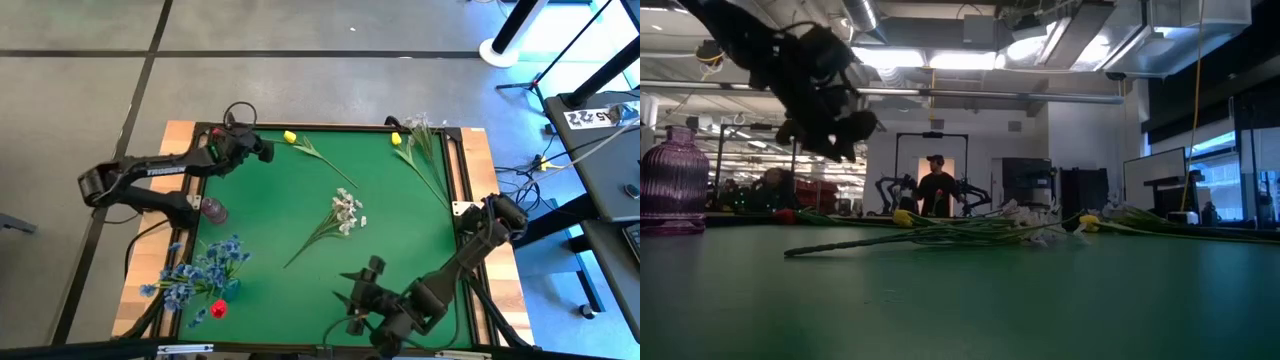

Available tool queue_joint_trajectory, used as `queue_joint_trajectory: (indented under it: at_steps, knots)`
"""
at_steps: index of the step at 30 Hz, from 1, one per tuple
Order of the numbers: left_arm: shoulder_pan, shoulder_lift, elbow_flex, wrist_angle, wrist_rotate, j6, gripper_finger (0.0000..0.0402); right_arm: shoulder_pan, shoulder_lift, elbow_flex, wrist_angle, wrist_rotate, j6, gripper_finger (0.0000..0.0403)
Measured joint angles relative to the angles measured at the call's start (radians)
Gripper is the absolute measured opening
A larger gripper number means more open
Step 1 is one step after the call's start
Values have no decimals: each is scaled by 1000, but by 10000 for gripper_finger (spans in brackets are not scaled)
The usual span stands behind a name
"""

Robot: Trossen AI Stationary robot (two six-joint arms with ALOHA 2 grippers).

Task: Sort flowers into vase by color
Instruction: Put the red tulip into the blue vase

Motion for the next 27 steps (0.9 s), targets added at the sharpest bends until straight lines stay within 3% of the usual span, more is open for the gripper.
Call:
queue_joint_trajectory:
  at_steps: [3,11,19,27]
  knots:
    - [11,51,-38,81,-13,-52,133,-7,0,0,-19,14,80,209]
    - [107,190,-158,371,-10,-280,133,-39,0,0,1,8,84,209]
    - [163,243,-167,397,14,-307,133,-39,0,0,3,2,82,209]
    - [234,245,-126,403,138,-412,133,-39,0,0,5,-4,82,209]
